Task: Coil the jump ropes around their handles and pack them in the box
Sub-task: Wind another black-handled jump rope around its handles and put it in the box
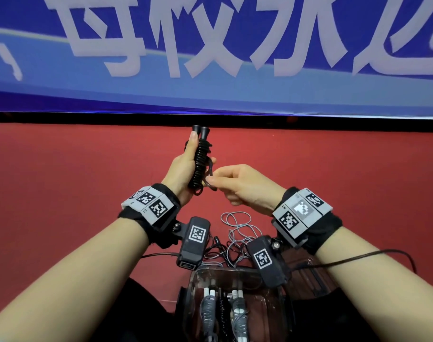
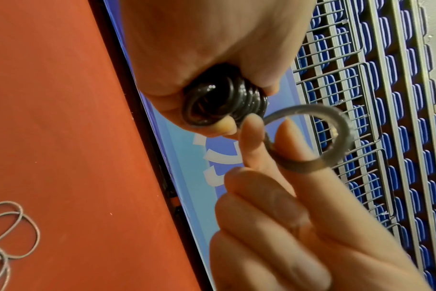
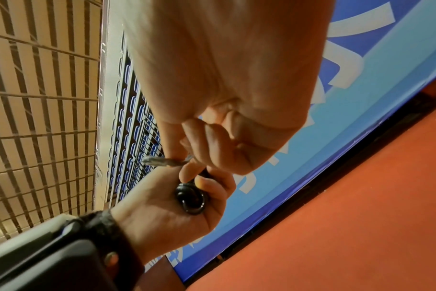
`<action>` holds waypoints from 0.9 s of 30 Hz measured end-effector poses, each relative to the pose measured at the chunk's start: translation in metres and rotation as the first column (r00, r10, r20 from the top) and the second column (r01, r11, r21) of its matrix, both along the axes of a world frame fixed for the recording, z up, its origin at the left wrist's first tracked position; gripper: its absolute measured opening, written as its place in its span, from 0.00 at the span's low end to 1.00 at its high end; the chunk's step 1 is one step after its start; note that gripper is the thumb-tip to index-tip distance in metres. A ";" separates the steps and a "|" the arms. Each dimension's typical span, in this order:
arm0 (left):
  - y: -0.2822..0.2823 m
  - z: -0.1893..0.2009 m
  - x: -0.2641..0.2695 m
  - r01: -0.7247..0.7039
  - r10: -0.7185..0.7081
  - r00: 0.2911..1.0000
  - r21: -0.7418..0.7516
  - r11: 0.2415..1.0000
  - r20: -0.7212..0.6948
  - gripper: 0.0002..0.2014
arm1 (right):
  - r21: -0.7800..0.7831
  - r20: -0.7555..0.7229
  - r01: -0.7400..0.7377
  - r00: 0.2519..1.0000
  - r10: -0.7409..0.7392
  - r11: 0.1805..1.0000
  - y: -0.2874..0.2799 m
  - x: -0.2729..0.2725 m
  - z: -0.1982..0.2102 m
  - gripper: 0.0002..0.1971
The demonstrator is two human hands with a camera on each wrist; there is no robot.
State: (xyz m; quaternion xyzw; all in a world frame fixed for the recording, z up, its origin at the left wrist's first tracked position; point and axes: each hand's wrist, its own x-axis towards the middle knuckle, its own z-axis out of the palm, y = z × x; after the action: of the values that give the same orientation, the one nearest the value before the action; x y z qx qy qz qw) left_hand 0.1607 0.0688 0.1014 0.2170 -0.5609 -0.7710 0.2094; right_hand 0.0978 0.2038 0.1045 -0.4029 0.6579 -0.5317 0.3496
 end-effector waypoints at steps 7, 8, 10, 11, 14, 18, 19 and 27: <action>0.004 0.001 -0.004 -0.033 0.042 0.998 0.171 0.985 -0.047 0.24 | 0.034 0.076 0.084 0.993 -0.086 0.996 -0.002 0.003 -0.003 0.14; 0.003 0.001 -0.004 -0.045 0.057 0.997 0.192 0.980 -0.059 0.25 | 0.035 0.144 0.103 0.984 -0.107 0.994 -0.004 0.004 -0.005 0.16; 0.001 0.002 -0.005 -0.086 0.100 0.993 0.197 0.977 -0.061 0.25 | 0.040 0.254 0.146 0.955 -0.151 0.988 -0.006 0.004 -0.007 0.20; 0.001 0.002 -0.005 -0.108 0.121 0.991 0.187 0.976 -0.063 0.25 | 0.043 0.250 0.164 0.953 -0.169 0.986 -0.006 0.004 -0.008 0.20; 0.001 0.001 -0.005 -0.181 0.192 0.978 0.133 0.974 -0.077 0.25 | 0.033 0.114 0.148 0.982 -0.150 0.988 -0.006 0.006 -0.012 0.09; 0.004 -0.004 -0.007 -0.273 0.280 0.956 0.090 0.958 -0.083 0.27 | 0.000 0.047 0.117 0.992 -0.117 0.993 -0.006 0.012 -0.014 0.05; 0.005 -0.004 -0.008 -0.292 0.298 0.952 0.080 0.953 -0.078 0.27 | -0.009 0.035 0.123 0.992 -0.122 0.992 -0.007 0.013 -0.015 0.05; 0.007 -0.007 -0.008 -0.332 0.333 0.940 0.027 0.943 -0.073 0.26 | -0.170 -0.195 0.222 0.947 -0.254 0.960 -0.009 0.013 -0.021 0.05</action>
State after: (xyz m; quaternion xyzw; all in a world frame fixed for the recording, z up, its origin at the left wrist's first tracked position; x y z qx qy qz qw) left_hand 0.1529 0.0755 0.0944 0.2806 -0.5024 -0.7361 0.3563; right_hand 0.1111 0.1952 0.0831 -0.3998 0.6949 -0.5702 0.1792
